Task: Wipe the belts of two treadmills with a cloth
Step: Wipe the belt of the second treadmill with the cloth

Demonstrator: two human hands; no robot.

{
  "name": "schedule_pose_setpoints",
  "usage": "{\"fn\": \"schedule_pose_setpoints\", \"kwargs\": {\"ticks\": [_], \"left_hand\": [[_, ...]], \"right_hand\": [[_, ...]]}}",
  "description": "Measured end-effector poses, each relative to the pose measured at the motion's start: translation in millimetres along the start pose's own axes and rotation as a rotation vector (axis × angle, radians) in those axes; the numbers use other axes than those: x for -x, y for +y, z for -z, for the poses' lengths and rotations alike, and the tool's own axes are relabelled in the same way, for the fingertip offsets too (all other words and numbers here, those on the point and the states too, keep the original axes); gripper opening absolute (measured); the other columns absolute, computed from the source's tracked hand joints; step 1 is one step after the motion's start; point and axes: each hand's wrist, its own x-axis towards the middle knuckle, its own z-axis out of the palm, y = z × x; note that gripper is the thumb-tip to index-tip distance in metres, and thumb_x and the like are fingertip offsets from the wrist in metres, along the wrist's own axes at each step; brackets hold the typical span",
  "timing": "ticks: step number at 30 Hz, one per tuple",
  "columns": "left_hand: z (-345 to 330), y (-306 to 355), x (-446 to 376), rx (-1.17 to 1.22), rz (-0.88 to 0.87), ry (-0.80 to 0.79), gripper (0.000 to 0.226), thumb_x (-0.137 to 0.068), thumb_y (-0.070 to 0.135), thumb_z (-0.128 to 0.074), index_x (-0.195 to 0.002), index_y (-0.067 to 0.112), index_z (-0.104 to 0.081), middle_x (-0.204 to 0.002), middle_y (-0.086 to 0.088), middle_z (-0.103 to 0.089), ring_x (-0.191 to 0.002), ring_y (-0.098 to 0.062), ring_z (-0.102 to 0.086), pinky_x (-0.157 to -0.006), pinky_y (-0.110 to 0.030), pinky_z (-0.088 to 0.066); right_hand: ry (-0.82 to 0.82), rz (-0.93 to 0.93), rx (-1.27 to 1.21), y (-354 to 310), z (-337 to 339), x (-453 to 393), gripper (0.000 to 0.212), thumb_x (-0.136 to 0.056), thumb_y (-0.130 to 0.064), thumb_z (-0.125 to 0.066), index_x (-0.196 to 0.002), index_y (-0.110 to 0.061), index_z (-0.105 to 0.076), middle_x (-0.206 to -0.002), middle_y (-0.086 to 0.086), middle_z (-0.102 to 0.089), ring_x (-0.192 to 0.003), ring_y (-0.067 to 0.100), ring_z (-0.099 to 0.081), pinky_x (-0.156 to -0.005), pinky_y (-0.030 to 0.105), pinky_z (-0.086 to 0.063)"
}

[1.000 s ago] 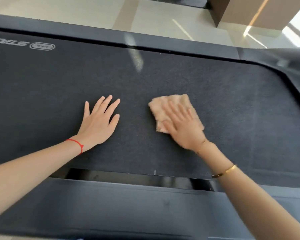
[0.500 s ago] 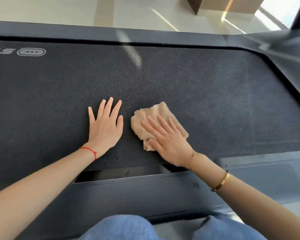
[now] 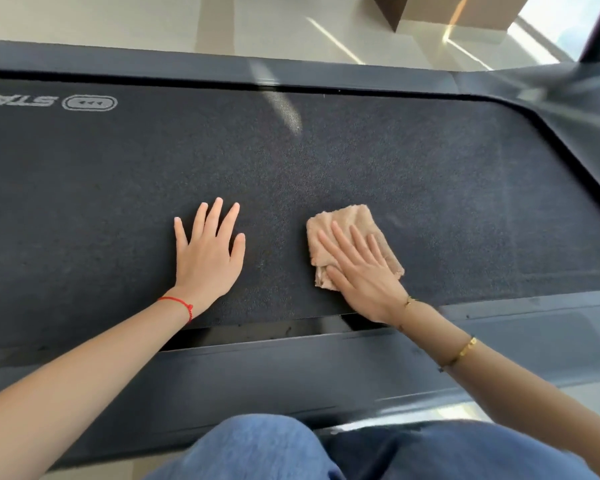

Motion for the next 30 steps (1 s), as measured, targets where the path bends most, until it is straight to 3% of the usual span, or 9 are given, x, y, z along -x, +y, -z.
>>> {"fn": "schedule_pose_setpoints", "kwargs": {"ticks": [5,9,13,18,20,25,30], "left_hand": [[8,-43,5,-0.013,0.114,0.021,0.057,-0.104,0.041,-0.028,-0.159,0.031,-0.017,-0.167,0.000,-0.011,-0.154,-0.021,-0.003,-0.120,-0.063,-0.001],[19,-82,10,-0.004,0.234,0.045,0.056,-0.104,0.041,-0.027,-0.158,0.031,-0.018,-0.167,0.001,-0.011,-0.154,-0.021,-0.002,-0.120,-0.064,0.001],[24,-100,15,0.002,0.287,0.056,0.057,-0.104,0.044,-0.026,-0.158,0.033,-0.016,-0.167,0.003,-0.010,-0.154,-0.019,0.000,-0.120,-0.062,0.004],[21,-95,15,-0.002,0.295,0.103,0.057,-0.103,0.042,-0.027,-0.158,0.031,-0.019,-0.167,0.002,-0.014,-0.155,-0.020,-0.003,-0.121,-0.061,0.001],[21,-94,15,-0.014,0.296,0.108,0.057,-0.102,0.043,-0.026,-0.158,0.031,-0.019,-0.166,0.002,-0.015,-0.154,-0.020,-0.004,-0.121,-0.061,0.000],[20,-94,16,-0.030,0.300,0.117,0.057,-0.103,0.042,-0.028,-0.158,0.031,-0.020,-0.166,0.003,-0.016,-0.154,-0.019,-0.005,-0.121,-0.062,-0.002],[21,-94,18,-0.055,0.298,0.120,0.057,-0.103,0.042,-0.028,-0.158,0.031,-0.020,-0.166,0.003,-0.017,-0.154,-0.019,-0.007,-0.121,-0.062,-0.005]], "right_hand": [[-0.017,0.399,0.094,-101,-27,-20,0.055,-0.107,-0.039,-0.021,-0.157,-0.031,0.001,-0.165,-0.006,0.006,-0.152,0.025,0.012,-0.122,0.046,0.009],[-0.016,0.527,0.044,-104,-26,-36,0.056,-0.106,-0.043,-0.028,-0.157,-0.033,-0.007,-0.165,-0.013,0.000,-0.152,0.018,0.008,-0.123,0.039,0.010],[0.003,0.481,0.121,-57,-7,-82,0.060,-0.105,-0.047,-0.027,-0.156,-0.031,-0.002,-0.165,-0.008,0.002,-0.152,0.019,0.009,-0.123,0.039,0.008],[0.025,0.094,0.057,-17,25,-178,0.057,-0.106,-0.043,-0.016,-0.157,-0.028,0.006,-0.165,-0.003,0.010,-0.152,0.025,0.010,-0.122,0.046,0.007],[0.054,0.038,0.013,-29,21,-192,0.056,-0.107,-0.040,-0.017,-0.157,-0.027,0.004,-0.165,-0.003,0.009,-0.152,0.027,0.009,-0.121,0.045,0.009],[0.051,0.265,0.004,-69,7,-169,0.054,-0.108,-0.036,-0.018,-0.158,-0.026,0.001,-0.165,-0.002,0.008,-0.152,0.026,0.008,-0.121,0.042,0.010],[0.014,0.532,0.054,-79,-1,-137,0.054,-0.107,-0.040,-0.018,-0.157,-0.030,-0.003,-0.165,-0.009,0.005,-0.152,0.015,0.009,-0.123,0.036,0.009]]}}
